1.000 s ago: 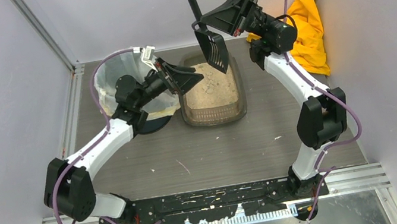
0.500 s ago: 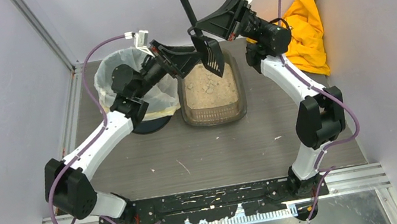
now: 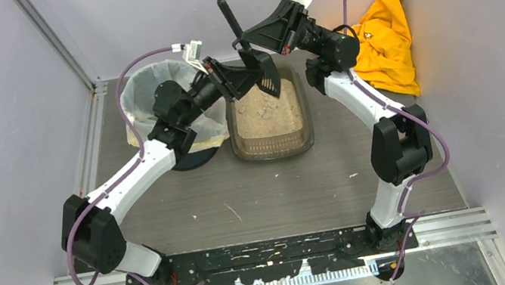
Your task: Clean the litter box
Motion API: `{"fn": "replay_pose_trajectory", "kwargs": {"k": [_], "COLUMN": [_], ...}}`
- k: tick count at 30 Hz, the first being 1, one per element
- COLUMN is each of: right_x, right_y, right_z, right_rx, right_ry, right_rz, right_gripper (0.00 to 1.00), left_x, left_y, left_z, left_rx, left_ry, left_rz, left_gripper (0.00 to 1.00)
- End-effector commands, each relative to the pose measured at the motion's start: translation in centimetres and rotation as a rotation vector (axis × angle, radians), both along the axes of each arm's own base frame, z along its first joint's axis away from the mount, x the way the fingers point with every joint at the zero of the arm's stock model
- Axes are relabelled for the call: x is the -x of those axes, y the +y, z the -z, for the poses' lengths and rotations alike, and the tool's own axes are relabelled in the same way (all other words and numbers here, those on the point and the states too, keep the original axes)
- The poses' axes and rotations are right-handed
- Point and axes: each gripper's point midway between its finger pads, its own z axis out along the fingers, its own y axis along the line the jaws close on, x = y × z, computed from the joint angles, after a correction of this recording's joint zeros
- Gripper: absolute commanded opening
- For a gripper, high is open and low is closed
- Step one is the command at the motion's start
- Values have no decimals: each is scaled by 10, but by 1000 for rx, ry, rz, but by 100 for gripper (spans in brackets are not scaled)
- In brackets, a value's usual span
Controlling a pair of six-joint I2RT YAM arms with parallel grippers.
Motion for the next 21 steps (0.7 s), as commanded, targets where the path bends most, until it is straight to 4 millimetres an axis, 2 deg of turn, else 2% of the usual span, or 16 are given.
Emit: {"fn": "replay_pose_trajectory", "kwargs": {"k": [1,2,3,11,12,14,16,18,21], "right_x": [18,18,17,18,18,13,6,-6,-34], "right_y": [-5,-5,-5,-4,-4,-3,-4,-6,-23], "right_z": [-22,-21,-21,-16,-15,-12,-7,-2,1], "right_rx": [-42,-43,-43,-32,-28,-21,-8,9,-11], "right_ry": [-96,-96,-96,-88,-87,-72,-59,-39,25], "right_rz": [1,3,3,2,1,9,37,90,208], "right_gripper": [1,1,1,1,10,48,70,77,78], "left_x": [4,3,2,-5,-6,-8,-10,-11,-10], "left_y": [16,18,19,20,19,19,21,23,31], "left_z": [-25,-23,-22,-13,-13,-10,-5,0,7], "left_rx": [26,22,16,-24,-31,-55,-102,-158,-235], "left_ry": [-59,-55,-51,-9,-6,6,19,25,34], "left_rz": [-73,-86,-97,-128,-126,-130,-151,-167,-188], "left_gripper": [21,8,1,0,0,0,0,0,0]}}
